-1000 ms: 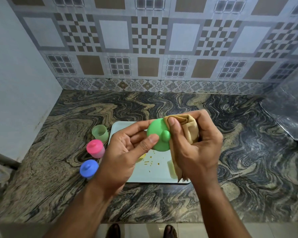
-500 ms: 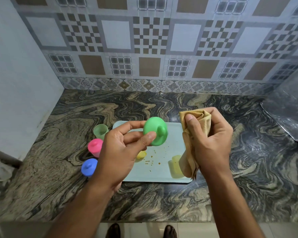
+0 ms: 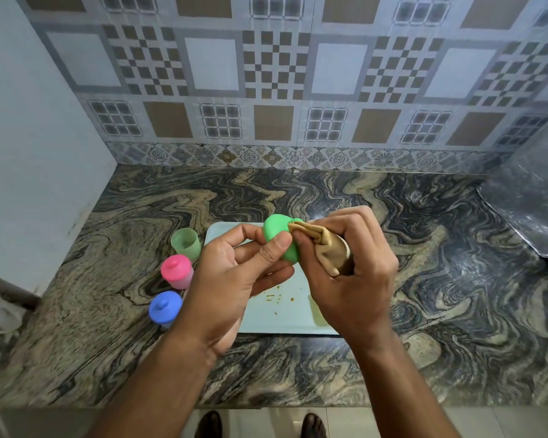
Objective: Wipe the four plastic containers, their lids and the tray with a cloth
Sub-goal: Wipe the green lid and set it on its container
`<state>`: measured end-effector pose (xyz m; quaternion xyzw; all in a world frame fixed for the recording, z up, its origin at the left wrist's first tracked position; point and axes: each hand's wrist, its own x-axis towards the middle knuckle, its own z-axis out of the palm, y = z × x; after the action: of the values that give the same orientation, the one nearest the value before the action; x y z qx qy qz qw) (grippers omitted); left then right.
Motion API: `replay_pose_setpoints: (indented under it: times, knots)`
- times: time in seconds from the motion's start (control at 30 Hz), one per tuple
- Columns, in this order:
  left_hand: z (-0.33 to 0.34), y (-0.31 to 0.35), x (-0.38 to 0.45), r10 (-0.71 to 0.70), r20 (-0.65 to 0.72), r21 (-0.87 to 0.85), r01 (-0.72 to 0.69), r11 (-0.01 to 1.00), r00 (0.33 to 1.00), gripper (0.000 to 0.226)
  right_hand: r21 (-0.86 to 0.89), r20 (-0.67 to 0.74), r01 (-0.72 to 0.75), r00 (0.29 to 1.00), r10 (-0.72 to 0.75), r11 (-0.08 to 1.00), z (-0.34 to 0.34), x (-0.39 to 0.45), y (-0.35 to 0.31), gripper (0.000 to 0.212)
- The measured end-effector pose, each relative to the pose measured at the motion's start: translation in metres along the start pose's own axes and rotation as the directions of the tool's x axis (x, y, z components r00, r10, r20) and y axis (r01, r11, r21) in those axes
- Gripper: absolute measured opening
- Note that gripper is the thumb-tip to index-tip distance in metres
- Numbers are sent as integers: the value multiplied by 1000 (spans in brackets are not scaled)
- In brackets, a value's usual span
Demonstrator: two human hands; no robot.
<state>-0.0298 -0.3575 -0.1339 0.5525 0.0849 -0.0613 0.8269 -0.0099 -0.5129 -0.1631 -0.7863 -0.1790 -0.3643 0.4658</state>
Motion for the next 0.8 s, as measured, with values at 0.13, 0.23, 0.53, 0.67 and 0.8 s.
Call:
replay_pose_setpoints:
  times: [0.13, 0.23, 0.53, 0.67, 0.8]
  knots:
    - [-1, 3, 1, 120, 18, 152, -122, 981, 993, 31, 291, 22, -266, 962, 271, 919, 4, 1, -7, 13]
    - [-3, 3, 3, 160, 54, 221, -168, 961, 986, 32, 503, 96, -424, 893, 439, 753, 3, 5, -11, 10]
    - [-17, 5, 14, 227, 208, 365, -291, 884, 951, 23, 540, 315, -607, 788, 529, 583, -8, 16, -4, 21]
    - [-25, 6, 19, 244, 239, 460, -331, 824, 940, 19, 499, 325, -619, 782, 532, 606, -9, 14, 0, 13]
    - [-28, 5, 22, 231, 247, 428, -320, 845, 941, 21, 452, 272, -534, 846, 459, 715, -11, 12, 7, 14]
